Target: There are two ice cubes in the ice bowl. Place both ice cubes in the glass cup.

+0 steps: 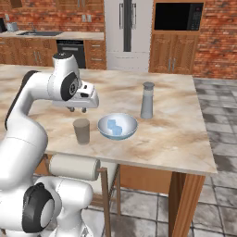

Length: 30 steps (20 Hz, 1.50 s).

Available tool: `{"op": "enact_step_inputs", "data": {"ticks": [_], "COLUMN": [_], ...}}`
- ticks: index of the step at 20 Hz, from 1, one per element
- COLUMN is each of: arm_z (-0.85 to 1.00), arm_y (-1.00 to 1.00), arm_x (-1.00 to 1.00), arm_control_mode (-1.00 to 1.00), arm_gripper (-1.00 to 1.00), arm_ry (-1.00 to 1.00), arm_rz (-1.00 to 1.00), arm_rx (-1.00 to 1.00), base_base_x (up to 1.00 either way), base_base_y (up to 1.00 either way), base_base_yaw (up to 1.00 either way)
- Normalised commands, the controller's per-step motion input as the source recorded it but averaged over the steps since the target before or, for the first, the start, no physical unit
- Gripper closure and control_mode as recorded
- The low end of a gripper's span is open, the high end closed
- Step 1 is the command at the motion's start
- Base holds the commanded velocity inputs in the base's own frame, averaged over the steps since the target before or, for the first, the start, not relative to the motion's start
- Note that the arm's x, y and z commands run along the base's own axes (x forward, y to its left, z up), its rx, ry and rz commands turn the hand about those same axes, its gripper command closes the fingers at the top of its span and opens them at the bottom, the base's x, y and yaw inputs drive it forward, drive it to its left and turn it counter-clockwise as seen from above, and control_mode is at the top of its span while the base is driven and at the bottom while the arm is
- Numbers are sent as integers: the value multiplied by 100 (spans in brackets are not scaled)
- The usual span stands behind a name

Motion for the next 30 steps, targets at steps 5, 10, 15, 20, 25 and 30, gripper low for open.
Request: {"op": "enact_step_inputs", "data": {"ticks": [5,10,15,20,25,30], "arm_z": [-4,-6,-22,-36,-42,-28], "arm_y": [-25,-64,-31,-10,0,0], "arm_x": [2,9,38,35,40,16], "arm_control_mode": [-100,-100,-100,-100,-100,-100], "arm_gripper": [-100,-100,-100,-100,-100,-100], "arm_ry": [0,0,0,0,6,8], "arm_rz": [0,1,-2,-14,-15,-5], "arm_rx": [0,1,0,4,7,2], "base_base_x": [0,0,0,0,0,0], "base_base_y": [0,0,0,0,0,0], "base_base_yaw": [0,0,0,0,0,0]}}
